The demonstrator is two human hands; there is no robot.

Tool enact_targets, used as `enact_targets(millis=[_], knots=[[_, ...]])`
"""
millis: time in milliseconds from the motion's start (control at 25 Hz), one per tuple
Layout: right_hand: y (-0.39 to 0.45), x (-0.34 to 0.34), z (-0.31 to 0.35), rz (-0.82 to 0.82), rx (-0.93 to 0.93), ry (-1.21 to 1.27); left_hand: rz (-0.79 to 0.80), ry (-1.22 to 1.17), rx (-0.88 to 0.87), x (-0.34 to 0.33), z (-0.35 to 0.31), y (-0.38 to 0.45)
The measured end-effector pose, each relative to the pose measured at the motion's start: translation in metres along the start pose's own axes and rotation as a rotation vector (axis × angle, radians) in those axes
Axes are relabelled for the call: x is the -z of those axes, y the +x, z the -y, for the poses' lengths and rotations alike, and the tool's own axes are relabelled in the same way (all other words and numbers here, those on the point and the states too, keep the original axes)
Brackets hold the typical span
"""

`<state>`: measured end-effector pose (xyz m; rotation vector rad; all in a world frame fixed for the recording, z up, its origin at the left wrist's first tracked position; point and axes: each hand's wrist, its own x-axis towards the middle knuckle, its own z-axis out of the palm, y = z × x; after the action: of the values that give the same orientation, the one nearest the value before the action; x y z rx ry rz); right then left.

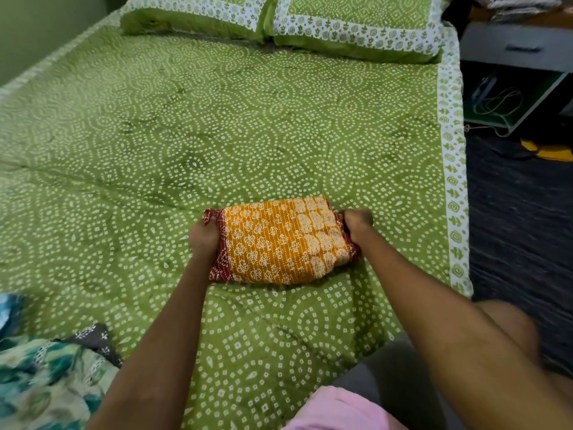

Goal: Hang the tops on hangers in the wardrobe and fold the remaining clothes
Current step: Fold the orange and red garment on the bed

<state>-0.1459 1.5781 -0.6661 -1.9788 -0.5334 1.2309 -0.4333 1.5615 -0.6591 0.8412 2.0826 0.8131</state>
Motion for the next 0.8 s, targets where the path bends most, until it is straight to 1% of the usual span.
enact_targets(millis=[40,80,120,160,200,240,280,320,360,400,440,480,560,640,680,720,760,800], knots=[[0.002,0.001,0.004,-0.006,0.036,-0.083,0.044,0.05,0.024,0.008,-0.003,0.004],[0.001,0.0,0.012,-0.037,0.126,-0.214,0.051,0.165,-0.027,0.013,-0.01,0.008],[-0.003,-0.004,0.024,-0.088,0.26,-0.341,-0.031,0.31,-0.129,0.016,-0.023,0.008],[-0.009,-0.012,0.034,-0.131,0.417,-0.437,-0.146,0.404,-0.302,0.014,-0.038,0.004],[-0.021,-0.021,0.044,-0.138,0.57,-0.477,-0.206,0.392,-0.484,0.008,-0.053,-0.004],[-0.03,-0.033,0.048,-0.093,0.703,-0.529,-0.177,0.333,-0.645,-0.004,-0.065,-0.016],[-0.036,-0.045,0.044,-0.022,0.824,-0.623,-0.07,0.324,-0.761,-0.019,-0.07,-0.023],[-0.038,-0.057,0.031,0.065,0.893,-0.783,0.046,0.399,-0.836,-0.034,-0.067,-0.032],[-0.04,-0.063,0.012,0.145,0.909,-0.942,0.15,0.567,-0.859,-0.046,-0.05,-0.034],[-0.041,-0.062,-0.012,0.19,0.911,-1.049,0.211,0.76,-0.862,-0.053,-0.025,-0.035],[-0.042,-0.054,-0.036,0.19,0.926,-1.095,0.224,0.918,-0.856,-0.052,0.002,-0.039],[-0.043,-0.042,-0.059,0.167,0.952,-1.097,0.215,1.0,-0.864,-0.047,0.025,-0.045],[-0.056,-0.016,-0.092,0.142,1.012,-1.131,0.226,1.05,-0.91,-0.036,0.048,-0.055],[-0.071,0.004,-0.109,0.167,1.04,-1.176,0.228,1.066,-0.905,-0.035,0.034,-0.048],[-0.078,0.009,-0.108,0.205,1.018,-1.172,0.245,1.057,-0.879,-0.038,0.017,-0.039],[-0.086,0.013,-0.105,0.256,0.957,-1.119,0.288,1.018,-0.853,-0.042,-0.002,-0.028],[-0.095,0.014,-0.1,0.266,0.872,-0.962,0.357,0.989,-0.832,-0.045,-0.022,-0.018],[-0.105,0.013,-0.094,0.215,0.775,-0.704,0.441,0.98,-0.809,-0.049,-0.041,-0.009]])
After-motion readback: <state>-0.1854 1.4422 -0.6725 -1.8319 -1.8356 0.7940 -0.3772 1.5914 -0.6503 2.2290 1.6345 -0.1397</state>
